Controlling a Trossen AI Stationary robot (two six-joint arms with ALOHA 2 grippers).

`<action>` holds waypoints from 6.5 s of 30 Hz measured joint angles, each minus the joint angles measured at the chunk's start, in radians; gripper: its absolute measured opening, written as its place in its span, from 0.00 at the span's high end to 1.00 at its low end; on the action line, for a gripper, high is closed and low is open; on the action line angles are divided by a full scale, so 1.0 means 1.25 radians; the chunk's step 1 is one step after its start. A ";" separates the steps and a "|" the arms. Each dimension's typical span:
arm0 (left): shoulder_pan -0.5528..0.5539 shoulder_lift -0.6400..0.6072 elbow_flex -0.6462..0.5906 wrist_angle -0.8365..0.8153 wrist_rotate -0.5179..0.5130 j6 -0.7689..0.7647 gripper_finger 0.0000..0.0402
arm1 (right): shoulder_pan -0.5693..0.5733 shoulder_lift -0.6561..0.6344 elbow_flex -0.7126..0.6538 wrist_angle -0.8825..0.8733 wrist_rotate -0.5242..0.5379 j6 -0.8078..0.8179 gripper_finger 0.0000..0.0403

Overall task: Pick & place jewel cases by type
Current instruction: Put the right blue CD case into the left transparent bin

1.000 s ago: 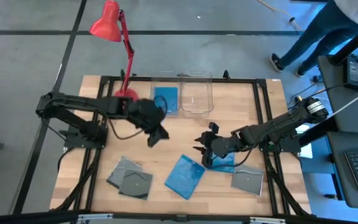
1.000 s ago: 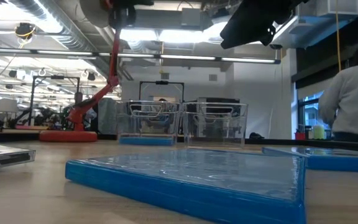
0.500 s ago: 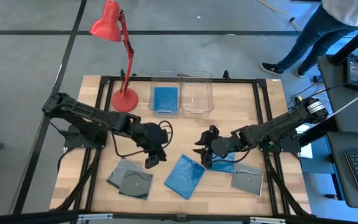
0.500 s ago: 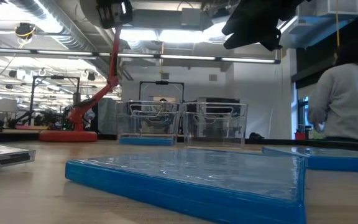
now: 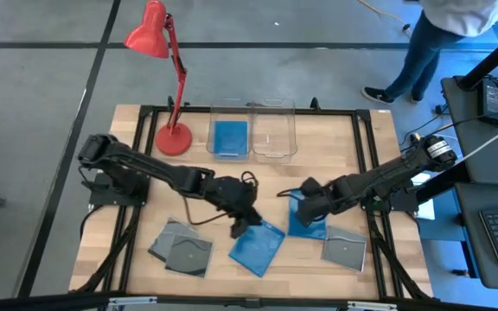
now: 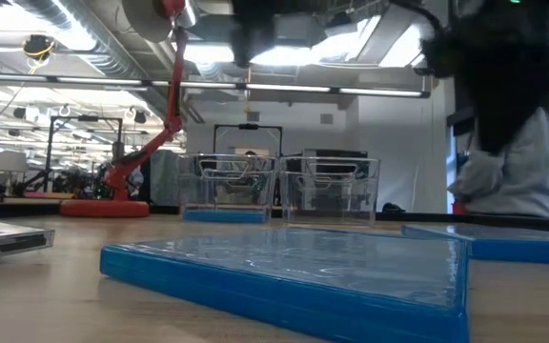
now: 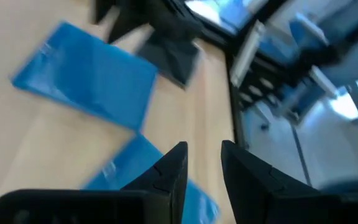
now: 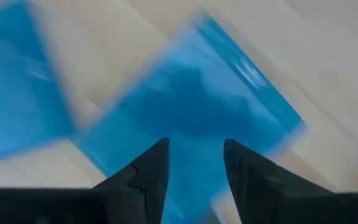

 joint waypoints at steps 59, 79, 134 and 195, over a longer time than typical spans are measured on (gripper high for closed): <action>0.110 0.282 0.000 0.329 -0.058 -0.363 0.31 | 0.118 0.002 -0.001 -0.158 0.008 -0.202 0.40; 0.159 0.282 0.000 0.305 -0.021 -0.462 0.32 | 0.128 0.002 -0.237 0.088 -0.085 -0.323 0.40; 0.186 0.400 0.039 0.238 0.006 -0.641 0.33 | 0.044 0.002 -0.297 0.433 -0.022 -0.496 0.40; 0.190 0.402 0.042 0.303 0.102 -0.511 0.92 | 0.009 0.048 -0.297 0.579 0.059 -0.514 0.40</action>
